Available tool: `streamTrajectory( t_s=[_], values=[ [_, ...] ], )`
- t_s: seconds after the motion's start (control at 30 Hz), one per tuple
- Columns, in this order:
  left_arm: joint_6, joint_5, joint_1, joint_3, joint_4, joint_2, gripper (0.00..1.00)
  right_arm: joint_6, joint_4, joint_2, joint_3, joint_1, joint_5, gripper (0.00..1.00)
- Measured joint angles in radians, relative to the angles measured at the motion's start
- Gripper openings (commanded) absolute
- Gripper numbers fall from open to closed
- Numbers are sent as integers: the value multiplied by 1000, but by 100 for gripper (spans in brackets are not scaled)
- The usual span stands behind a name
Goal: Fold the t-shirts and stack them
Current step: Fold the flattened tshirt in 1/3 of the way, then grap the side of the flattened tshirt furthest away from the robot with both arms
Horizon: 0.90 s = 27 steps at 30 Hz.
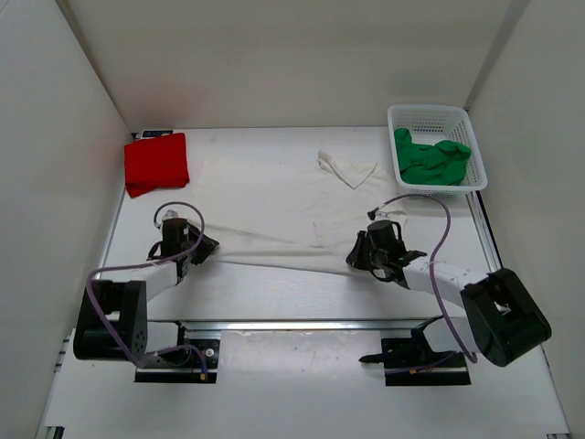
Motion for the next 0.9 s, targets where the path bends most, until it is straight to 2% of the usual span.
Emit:
streamTrajectory(
  t_s=[0.2, 0.37, 0.47, 0.57, 0.67, 0.9],
  values=[
    [35, 22, 65, -117, -117, -233, 43, 4, -102, -182, -98, -43, -34, 1],
    [34, 21, 18, -141, -182, -327, 45, -16, -211, -248, -89, -144, -109, 15],
    [35, 6, -24, -70, -244, -313, 46, -29, -261, -243, -14, -178, -144, 21],
    [37, -6, -30, 92, -261, -241, 46, -36, -261, -189, 119, -193, -146, 22],
    [35, -14, -15, 266, -218, -123, 46, -38, -203, -62, 275, -244, -139, 24],
    [46, -2, 23, 602, -182, 313, 42, -12, -59, 315, 584, -339, -74, 19]
  ],
)
